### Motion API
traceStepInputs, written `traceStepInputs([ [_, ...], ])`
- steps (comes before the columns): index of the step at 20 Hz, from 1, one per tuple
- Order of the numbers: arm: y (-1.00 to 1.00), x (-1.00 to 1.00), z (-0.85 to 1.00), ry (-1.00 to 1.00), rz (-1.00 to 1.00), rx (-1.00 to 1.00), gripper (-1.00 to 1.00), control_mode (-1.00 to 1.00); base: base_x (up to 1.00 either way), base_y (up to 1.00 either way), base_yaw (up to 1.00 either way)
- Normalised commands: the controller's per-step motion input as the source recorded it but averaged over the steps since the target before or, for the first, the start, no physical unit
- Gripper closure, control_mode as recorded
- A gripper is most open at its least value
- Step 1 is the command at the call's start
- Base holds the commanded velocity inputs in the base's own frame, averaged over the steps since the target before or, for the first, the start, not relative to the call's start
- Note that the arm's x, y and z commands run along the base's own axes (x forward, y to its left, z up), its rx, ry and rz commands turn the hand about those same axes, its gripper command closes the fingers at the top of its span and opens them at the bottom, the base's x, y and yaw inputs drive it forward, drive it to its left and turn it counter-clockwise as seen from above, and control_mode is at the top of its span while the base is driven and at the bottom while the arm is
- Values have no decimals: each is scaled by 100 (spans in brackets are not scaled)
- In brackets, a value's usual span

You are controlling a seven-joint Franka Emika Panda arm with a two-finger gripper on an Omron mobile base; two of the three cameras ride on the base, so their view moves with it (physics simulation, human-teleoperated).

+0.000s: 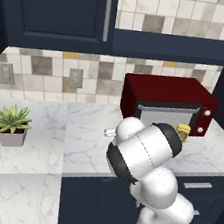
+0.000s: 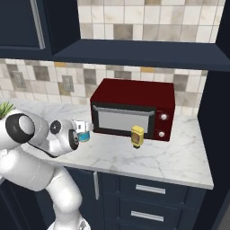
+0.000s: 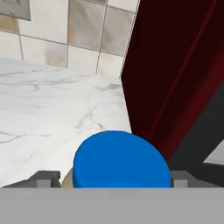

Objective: Place the mustard and mayonnaise from the counter to the top shelf of the fridge. If the existing items in the fridge are on the top shelf, move them to other shelves.

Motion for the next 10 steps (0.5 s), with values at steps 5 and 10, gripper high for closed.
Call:
traceStepInputs([
  [5,0,-10,26,0,0,0,100,-100,0,0,0],
  [10,0,-46,96,0,0,0,100,-100,0,0,0],
])
